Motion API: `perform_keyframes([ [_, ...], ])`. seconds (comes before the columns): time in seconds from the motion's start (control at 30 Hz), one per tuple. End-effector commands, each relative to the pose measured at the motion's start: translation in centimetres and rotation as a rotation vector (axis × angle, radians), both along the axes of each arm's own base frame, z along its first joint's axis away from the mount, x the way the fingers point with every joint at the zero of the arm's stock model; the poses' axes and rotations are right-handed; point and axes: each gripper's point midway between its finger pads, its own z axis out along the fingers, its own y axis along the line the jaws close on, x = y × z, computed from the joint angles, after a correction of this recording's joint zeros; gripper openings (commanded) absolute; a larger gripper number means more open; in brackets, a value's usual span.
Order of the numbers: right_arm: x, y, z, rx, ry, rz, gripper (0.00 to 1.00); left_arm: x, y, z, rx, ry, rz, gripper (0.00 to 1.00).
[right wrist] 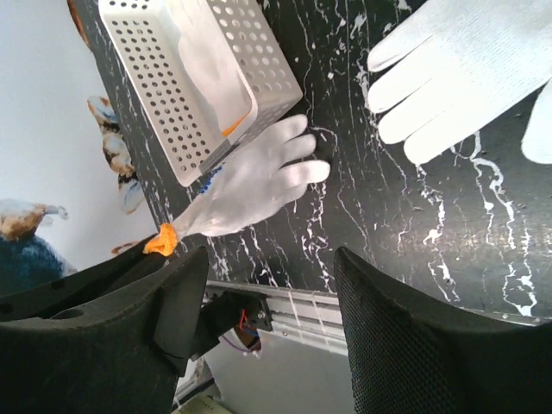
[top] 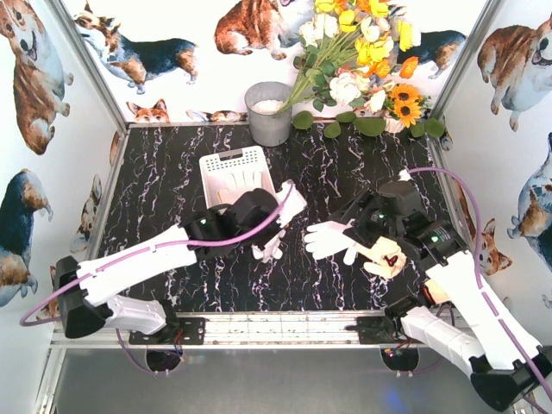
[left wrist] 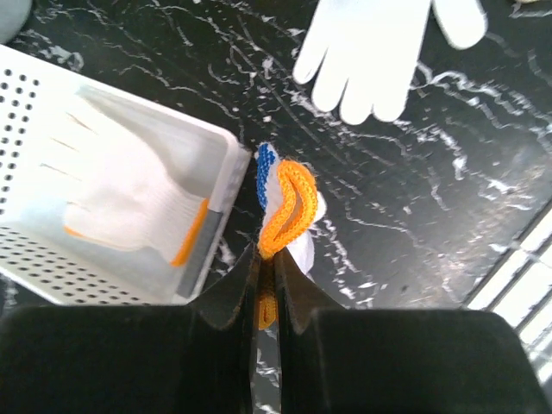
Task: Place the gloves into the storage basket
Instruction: Turn over the glove at the center of the board.
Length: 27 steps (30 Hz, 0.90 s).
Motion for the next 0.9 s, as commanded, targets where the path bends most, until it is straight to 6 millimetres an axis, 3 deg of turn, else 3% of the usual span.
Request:
perform_keyframes([
  [0.0,0.3,-1.7,-0.3,-0.064,-0.042,-0.029,0.63,1.8,0.8,1.7,0.160,-0.135,-0.072,0.00],
  [0.07,0.3,-1.6,-0.4,-0.059,-0.040,-0.025,0.63,1.7,0.0,2.1,0.179,-0.149,-0.125,0.00],
  [0.13,0.4,-1.4,-0.7,-0.057,-0.036,-0.019,0.63,0.9,-0.9,1.3,0.199,-0.135,-0.179,0.00],
  [0.2,0.4,-1.3,-1.1,-0.056,-0.026,-0.015,0.63,-0.9,-2.0,-0.8,0.208,-0.077,-0.231,0.00],
  [0.33,0.3,-1.1,-2.2,-0.051,-0.007,-0.007,0.63,-6.7,-4.5,-6.3,0.190,0.097,-0.332,0.00],
  [0.43,0.2,-0.8,-3.2,-0.049,0.013,0.007,0.63,-10.3,-5.3,-9.9,0.215,0.168,-0.369,0.00],
  [0.57,-0.2,-0.3,-4.6,-0.061,0.048,0.057,0.62,-14.0,-6.5,-12.7,0.180,0.263,-0.400,0.00],
  [0.67,-0.9,0.1,-5.6,-0.077,0.086,0.122,0.62,-15.3,-6.5,-14.0,0.173,0.314,-0.391,0.00],
  [0.77,-2.1,0.5,-7.0,-0.098,0.145,0.211,0.62,-16.1,-6.3,-14.4,0.149,0.373,-0.362,0.27],
  [0.87,-3.7,1.1,-8.4,-0.128,0.214,0.290,0.62,-16.1,-6.1,-13.4,0.074,0.383,-0.305,0.55],
])
